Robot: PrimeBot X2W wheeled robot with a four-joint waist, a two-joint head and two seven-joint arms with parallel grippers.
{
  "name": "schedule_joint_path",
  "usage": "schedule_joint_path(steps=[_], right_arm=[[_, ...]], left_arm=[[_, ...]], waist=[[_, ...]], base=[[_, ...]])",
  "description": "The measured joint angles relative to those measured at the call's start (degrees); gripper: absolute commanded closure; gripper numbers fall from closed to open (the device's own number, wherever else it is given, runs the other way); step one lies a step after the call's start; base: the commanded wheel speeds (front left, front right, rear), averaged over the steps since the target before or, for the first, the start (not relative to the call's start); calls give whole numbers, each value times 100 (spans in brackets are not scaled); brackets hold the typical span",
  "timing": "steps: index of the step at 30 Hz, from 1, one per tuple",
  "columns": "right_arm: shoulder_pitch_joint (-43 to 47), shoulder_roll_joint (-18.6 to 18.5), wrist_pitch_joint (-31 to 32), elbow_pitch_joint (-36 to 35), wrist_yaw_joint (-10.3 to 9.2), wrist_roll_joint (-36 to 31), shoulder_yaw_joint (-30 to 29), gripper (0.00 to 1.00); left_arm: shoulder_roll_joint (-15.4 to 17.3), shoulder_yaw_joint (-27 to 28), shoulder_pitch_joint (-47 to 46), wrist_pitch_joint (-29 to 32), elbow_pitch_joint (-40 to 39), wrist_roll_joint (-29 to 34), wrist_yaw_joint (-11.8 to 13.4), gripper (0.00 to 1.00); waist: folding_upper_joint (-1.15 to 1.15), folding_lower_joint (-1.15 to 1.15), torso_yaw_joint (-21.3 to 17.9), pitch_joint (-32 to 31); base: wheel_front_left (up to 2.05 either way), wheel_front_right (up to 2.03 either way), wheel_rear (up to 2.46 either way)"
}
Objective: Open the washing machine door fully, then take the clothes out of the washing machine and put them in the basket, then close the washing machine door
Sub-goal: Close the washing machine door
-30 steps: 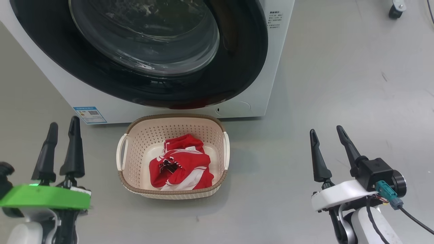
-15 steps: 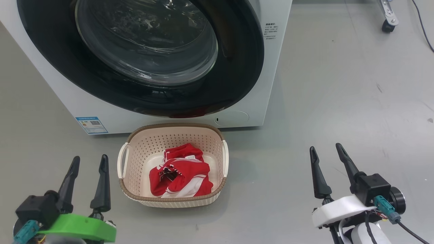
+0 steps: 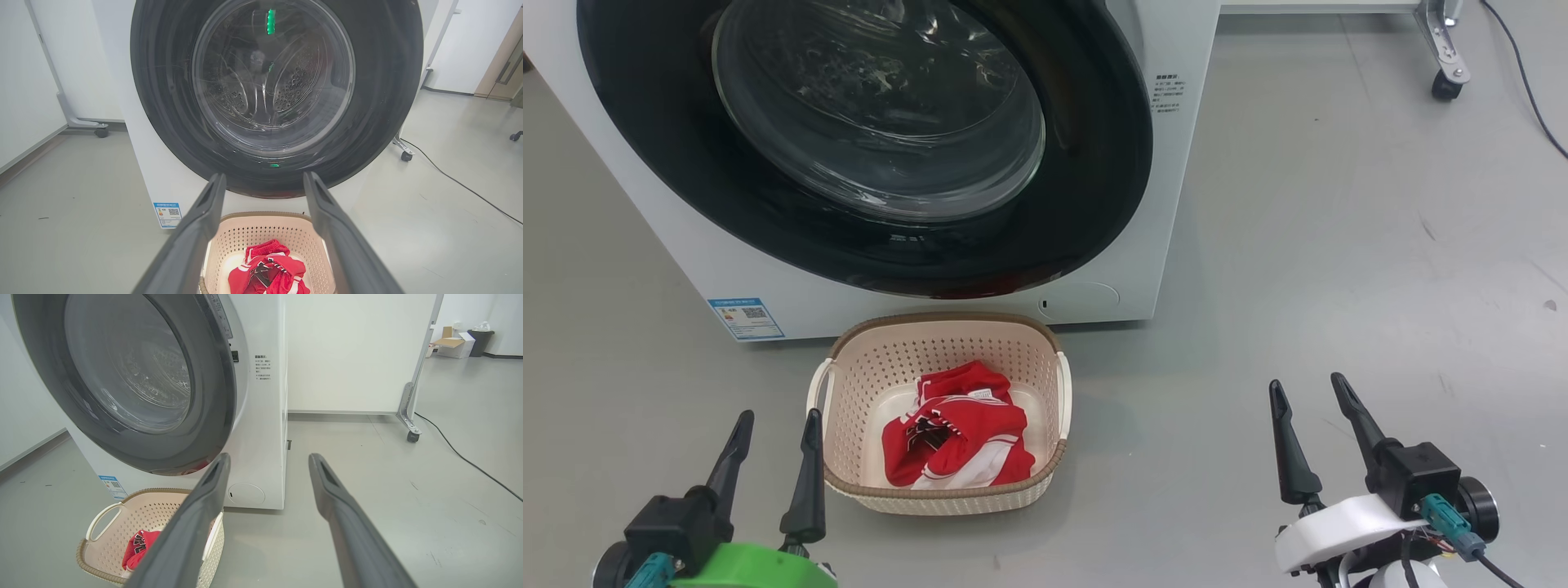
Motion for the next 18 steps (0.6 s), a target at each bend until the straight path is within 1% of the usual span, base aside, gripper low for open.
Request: schedule_joint_path(steps=[2, 7, 18], right_arm=[[4, 8, 0, -1, -41, 0, 0, 0], [72, 12, 0, -7, -41, 1, 0, 0], [88, 26, 0, -26, -42, 1, 14, 0]], left_arm=[[-19, -10, 1, -1, 3, 2, 19, 0], [-51, -32, 4, -1, 20, 73, 90, 0], [-76, -76, 7, -1, 24, 156, 145, 0]], waist=[[0, 0, -6, -9], [0, 0, -28, -27], [0, 0, -76, -24]], base=[[0, 0, 0], [0, 0, 0], [0, 0, 0]])
